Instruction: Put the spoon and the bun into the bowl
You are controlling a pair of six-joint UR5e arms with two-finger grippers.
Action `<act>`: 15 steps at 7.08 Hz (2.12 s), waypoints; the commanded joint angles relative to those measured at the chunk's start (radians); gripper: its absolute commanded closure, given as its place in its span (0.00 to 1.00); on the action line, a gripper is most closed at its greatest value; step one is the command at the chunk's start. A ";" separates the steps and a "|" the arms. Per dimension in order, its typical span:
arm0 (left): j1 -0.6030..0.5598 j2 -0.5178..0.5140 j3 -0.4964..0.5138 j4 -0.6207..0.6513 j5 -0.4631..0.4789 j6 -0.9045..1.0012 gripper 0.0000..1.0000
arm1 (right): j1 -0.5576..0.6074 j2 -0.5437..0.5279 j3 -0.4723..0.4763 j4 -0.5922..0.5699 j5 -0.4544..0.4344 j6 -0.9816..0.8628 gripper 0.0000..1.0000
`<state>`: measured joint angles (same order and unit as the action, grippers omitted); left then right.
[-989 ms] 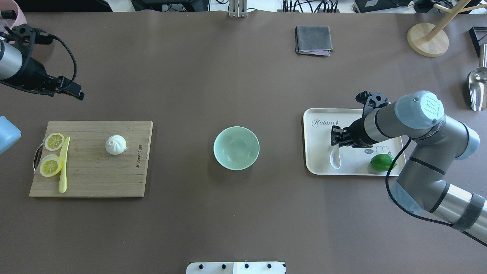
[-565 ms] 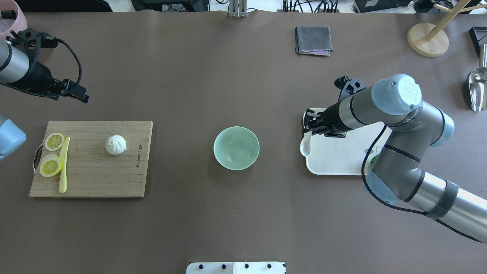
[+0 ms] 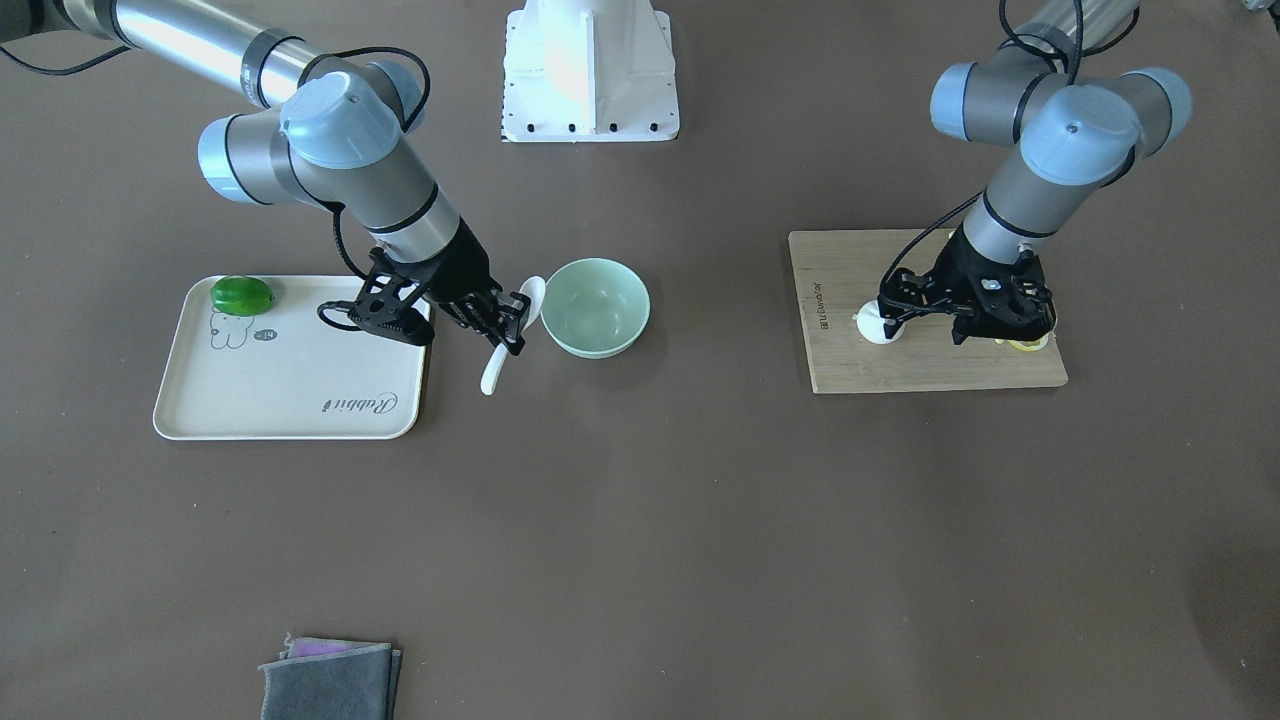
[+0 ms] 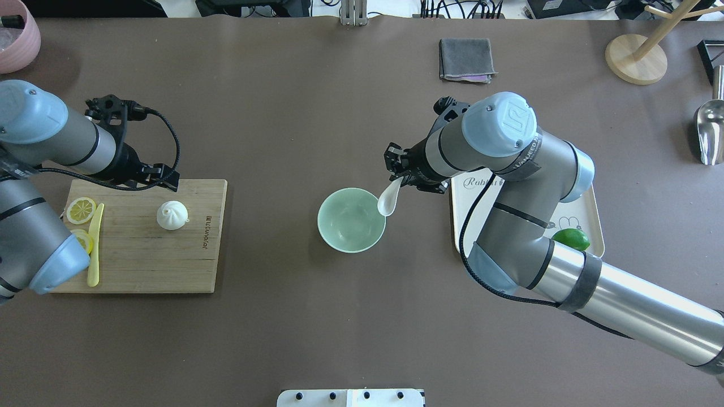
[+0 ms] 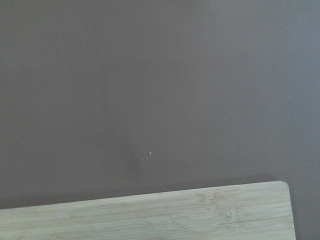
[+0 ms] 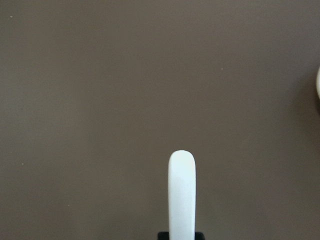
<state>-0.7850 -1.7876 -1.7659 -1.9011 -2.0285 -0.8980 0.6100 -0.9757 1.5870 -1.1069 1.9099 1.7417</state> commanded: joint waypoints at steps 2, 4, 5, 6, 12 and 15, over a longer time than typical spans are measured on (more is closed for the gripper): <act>0.076 0.004 -0.001 0.002 0.016 -0.005 0.52 | -0.036 0.049 -0.038 -0.002 -0.048 0.036 1.00; 0.076 0.010 -0.004 0.004 0.016 0.004 1.00 | -0.052 0.060 -0.039 -0.004 -0.074 0.054 1.00; 0.075 0.002 -0.036 0.007 0.011 0.004 1.00 | -0.070 0.060 -0.039 -0.002 -0.110 0.062 1.00; 0.076 -0.021 -0.070 0.008 0.004 -0.005 1.00 | -0.078 0.058 -0.039 -0.001 -0.121 0.061 0.74; 0.228 -0.479 0.078 0.011 0.030 -0.427 0.78 | 0.195 -0.320 0.267 0.005 0.209 -0.215 0.00; 0.306 -0.437 0.047 0.011 0.194 -0.404 0.02 | 0.243 -0.391 0.289 0.015 0.233 -0.271 0.00</act>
<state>-0.4901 -2.2549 -1.6965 -1.8943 -1.8626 -1.3151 0.8306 -1.3344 1.8658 -1.0974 2.1333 1.4850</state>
